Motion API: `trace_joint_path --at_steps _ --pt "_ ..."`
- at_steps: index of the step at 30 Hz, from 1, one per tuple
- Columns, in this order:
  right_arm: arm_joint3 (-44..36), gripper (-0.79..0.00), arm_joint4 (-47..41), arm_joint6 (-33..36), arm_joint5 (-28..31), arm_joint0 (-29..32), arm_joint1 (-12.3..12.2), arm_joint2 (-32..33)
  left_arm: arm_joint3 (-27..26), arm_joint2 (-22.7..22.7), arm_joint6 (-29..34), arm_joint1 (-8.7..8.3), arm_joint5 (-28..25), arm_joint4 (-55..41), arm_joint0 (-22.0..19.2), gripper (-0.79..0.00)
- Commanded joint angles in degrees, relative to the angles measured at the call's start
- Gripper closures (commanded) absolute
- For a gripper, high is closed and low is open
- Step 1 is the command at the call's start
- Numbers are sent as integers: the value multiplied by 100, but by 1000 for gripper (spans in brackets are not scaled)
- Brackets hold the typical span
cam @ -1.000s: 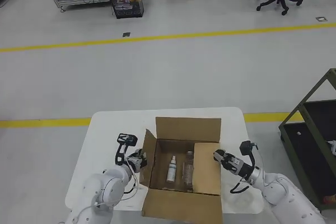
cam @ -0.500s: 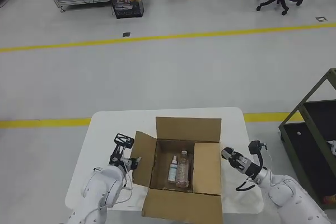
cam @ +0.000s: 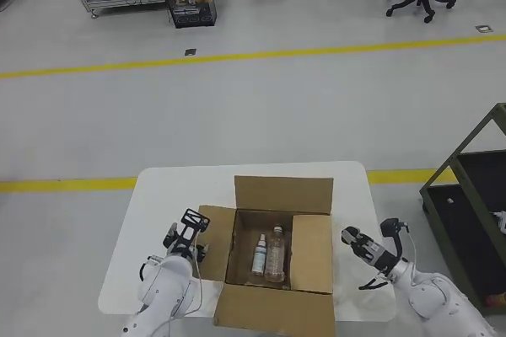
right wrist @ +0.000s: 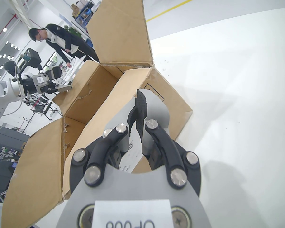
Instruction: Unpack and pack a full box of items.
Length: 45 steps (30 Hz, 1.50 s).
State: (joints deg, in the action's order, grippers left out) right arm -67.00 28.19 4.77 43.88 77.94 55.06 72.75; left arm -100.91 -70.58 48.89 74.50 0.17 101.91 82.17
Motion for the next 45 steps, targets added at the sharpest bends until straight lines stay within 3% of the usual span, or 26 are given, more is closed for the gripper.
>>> trace_joint_path --at_steps 1,13,16,25,30,34,45 --pt "51 0 45 4 -73 -30 18 -39 61 -4 -32 2 10 36 20 -785" --pt "325 0 168 65 -268 -403 228 -557 220 7 -119 38 22 6 83 -785" --pt "380 0 212 75 -237 -521 284 -692 -34 -104 -249 60 219 -368 138 -785" --pt "512 0 325 178 -210 -911 445 -1046 -836 -342 -270 52 67 -836 428 -785" --pt "581 0 408 218 -214 -1141 539 -1237 -1211 -279 -203 35 -120 -530 514 -785" --pt "603 0 471 210 -185 -1190 602 -1375 -1490 -180 -155 61 -177 -895 529 -785" --pt "681 0 601 218 12 -979 646 -1464 -1436 204 -33 140 -368 -1809 219 -785"
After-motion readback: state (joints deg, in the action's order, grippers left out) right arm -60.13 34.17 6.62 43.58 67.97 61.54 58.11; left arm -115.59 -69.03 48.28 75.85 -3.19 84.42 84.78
